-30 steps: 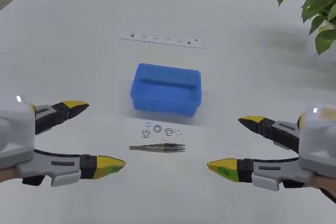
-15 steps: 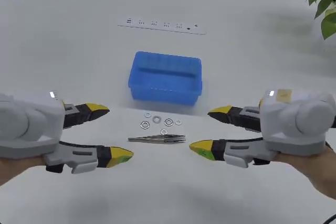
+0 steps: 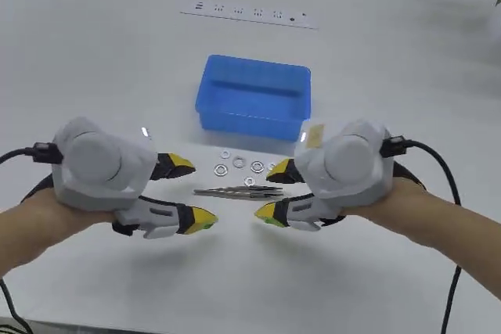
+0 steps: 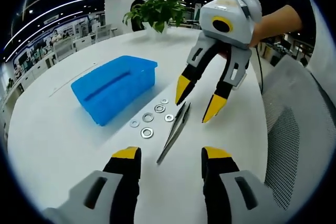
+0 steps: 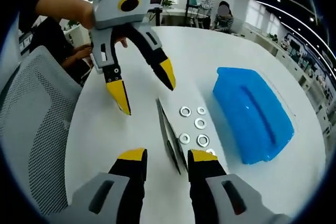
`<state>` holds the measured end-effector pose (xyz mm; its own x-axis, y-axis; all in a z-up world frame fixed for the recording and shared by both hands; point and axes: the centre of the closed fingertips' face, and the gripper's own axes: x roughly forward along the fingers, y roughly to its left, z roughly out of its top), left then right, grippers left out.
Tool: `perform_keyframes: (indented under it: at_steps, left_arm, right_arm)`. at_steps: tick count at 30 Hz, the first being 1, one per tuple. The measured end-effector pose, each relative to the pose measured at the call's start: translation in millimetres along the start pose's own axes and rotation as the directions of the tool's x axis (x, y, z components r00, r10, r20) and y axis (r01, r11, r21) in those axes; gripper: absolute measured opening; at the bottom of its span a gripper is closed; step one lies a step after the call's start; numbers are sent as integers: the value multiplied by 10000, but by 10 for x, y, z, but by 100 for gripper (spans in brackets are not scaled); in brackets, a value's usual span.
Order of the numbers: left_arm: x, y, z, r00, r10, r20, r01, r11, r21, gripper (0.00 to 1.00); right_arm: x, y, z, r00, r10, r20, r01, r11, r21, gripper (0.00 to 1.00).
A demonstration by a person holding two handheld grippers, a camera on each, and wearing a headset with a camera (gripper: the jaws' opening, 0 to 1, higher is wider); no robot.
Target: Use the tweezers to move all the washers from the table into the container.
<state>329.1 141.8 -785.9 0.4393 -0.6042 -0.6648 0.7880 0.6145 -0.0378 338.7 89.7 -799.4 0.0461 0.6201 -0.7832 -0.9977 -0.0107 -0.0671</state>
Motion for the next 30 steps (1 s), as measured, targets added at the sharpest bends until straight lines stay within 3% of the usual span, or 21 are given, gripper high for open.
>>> perform_keyframes:
  at_steps: [4, 7, 10, 15, 19, 21, 24, 25, 26, 28, 30]
  left_arm:
    - [70, -28, -74, 9976, -242, -652, 276, 9983, 510, 48]
    - [107, -48, -123, 9931, -388, -1104, 485, 9950, 872, 45]
    - [118, -62, -90, 9928, -561, -1060, 666, 9929, 985, 44]
    - [153, 5, -46, 9867, -754, -1437, 952, 9860, 1369, 40]
    - [150, -1, -56, 9705, -1041, -2173, 1463, 9712, 1879, 22]
    - [160, -20, -52, 9633, -1144, -2428, 1697, 9605, 2206, 20]
    - [177, -45, -61, 9504, -1263, -2841, 2084, 9368, 2809, 10]
    - [193, -28, -45, 9509, -1210, -2848, 2038, 9374, 2823, 8]
    - [183, -28, -55, 9455, -1291, -2991, 2132, 9394, 2685, 8]
    - [180, -33, -57, 9408, -1355, -3108, 2284, 9308, 2855, 8]
    - [182, -37, -61, 9395, -1332, -3155, 2279, 9308, 2858, 7]
  right_arm:
    - [60, 22, -24, 9994, 57, -355, -75, 9987, -507, 29]
    - [65, 11, 17, 9996, 141, -242, -150, 9990, -412, 24]
    - [74, 5, 26, 9995, 178, -243, -186, 9992, -351, 22]
    - [80, -4, 18, 9989, 367, -287, -373, 9990, -234, 16]
    - [76, -1, 9, 9982, 436, -415, -448, 9986, -274, 14]
    - [78, 1, 3, 9978, 458, -484, -477, 9981, -380, 13]
    - [80, 9, 5, 9971, 491, -573, -517, 9976, -459, 12]
    - [82, 11, 7, 9969, 470, -637, -498, 9978, -435, 12]
    - [81, 15, 10, 9965, 457, -697, -488, 9978, -442, 12]
    - [80, 23, 12, 9957, 443, -819, -485, 9976, -497, 12]
    - [78, 27, 8, 9952, 438, -880, -483, 9976, -503, 11]
